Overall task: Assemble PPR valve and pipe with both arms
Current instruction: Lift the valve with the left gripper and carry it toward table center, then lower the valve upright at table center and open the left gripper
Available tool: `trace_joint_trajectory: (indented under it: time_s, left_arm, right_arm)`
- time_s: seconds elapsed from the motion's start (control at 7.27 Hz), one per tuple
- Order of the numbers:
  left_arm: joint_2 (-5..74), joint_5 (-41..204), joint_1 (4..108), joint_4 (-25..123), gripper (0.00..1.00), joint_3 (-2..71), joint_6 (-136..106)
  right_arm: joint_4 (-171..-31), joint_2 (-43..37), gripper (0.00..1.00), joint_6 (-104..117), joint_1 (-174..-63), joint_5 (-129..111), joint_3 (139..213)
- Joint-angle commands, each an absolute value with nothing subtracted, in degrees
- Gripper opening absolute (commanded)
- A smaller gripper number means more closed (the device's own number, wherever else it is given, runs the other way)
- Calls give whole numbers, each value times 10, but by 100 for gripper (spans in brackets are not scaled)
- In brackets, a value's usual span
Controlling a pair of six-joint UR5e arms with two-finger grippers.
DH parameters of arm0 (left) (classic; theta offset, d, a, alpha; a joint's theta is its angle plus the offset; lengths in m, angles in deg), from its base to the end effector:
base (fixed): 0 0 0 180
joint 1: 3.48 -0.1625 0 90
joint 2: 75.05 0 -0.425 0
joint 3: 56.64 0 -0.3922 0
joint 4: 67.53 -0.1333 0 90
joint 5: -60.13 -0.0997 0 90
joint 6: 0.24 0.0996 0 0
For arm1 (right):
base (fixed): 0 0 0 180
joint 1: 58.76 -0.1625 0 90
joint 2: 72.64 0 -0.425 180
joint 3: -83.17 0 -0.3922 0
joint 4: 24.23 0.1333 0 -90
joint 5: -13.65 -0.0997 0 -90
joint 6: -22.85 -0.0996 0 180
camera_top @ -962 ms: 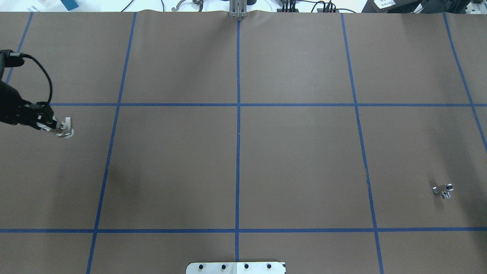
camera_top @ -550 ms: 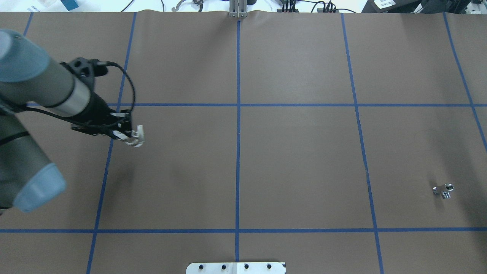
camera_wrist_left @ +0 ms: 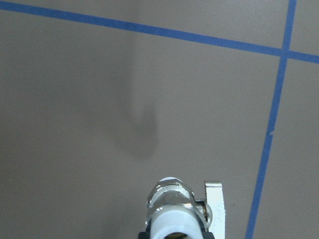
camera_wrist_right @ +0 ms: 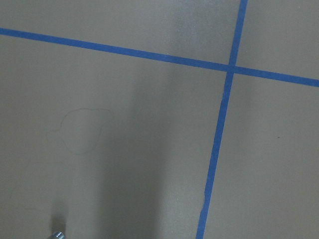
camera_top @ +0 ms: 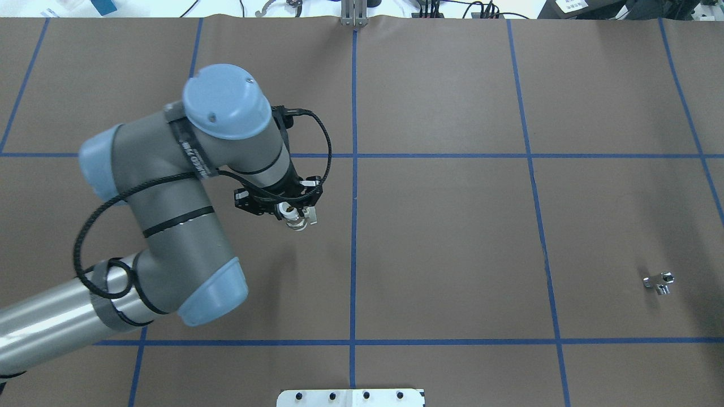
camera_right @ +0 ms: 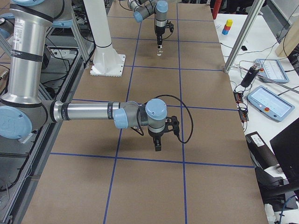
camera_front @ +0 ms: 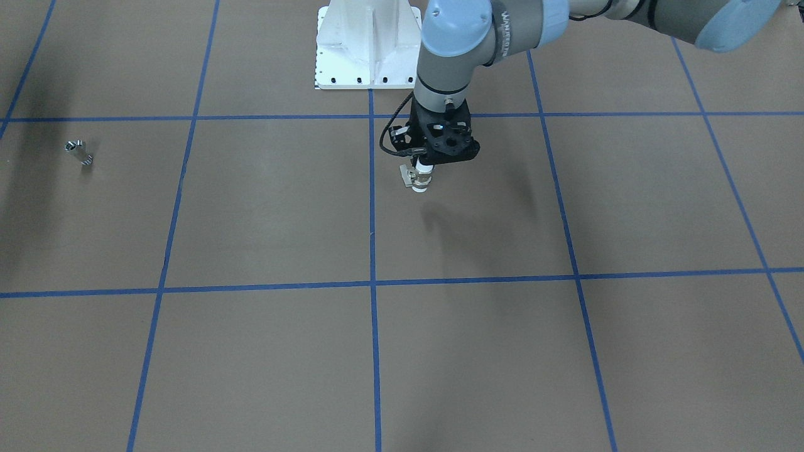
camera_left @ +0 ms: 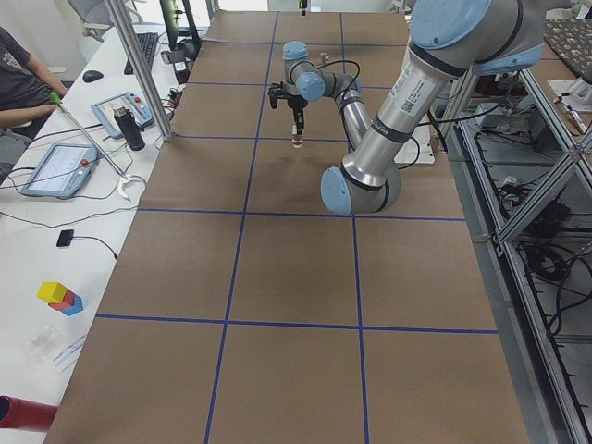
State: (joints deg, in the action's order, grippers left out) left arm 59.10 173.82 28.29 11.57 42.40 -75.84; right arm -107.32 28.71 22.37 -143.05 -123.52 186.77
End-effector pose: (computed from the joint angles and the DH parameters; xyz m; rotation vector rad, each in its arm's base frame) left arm 0.5172 -0.4300 0.1538 -0.0776 0.8236 -0.1331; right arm 0.0184 -0.4214 0.6148 0.1062 -0.8291 -0.1517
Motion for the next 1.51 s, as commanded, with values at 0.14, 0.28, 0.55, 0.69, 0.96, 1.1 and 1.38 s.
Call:
trace_joint_trajectory:
  time_s: [0.14, 0.28, 0.55, 0.69, 0.96, 1.1, 1.38]
  left_arm:
    - [660, 1727, 260, 122, 0, 345, -783]
    - [672, 1727, 260, 122, 0, 327, -784]
    - [684, 1727, 253, 137, 0, 305, -784]
    - [684, 1727, 248, 139, 0, 300, -784]
    - [681, 1725, 246, 139, 0, 298, -783]
    - [681, 1725, 244, 139, 0, 298, -783]
    - [682, 1725, 242, 141, 0, 298, -784]
  right_arm:
    - [-1073, 287, 100, 224, -1430, -1235, 1867]
    - [-1073, 288, 100, 224, -1430, -1235, 1867]
    - [-1073, 288, 100, 224, -1430, -1235, 1867]
    - [-1073, 288, 100, 224, -1430, -1235, 1867]
    - [-1073, 288, 100, 224, -1430, -1235, 1865]
    - [-1073, 288, 100, 224, -1430, -1235, 1865]
    - [-1073, 288, 100, 224, -1430, -1235, 1863]
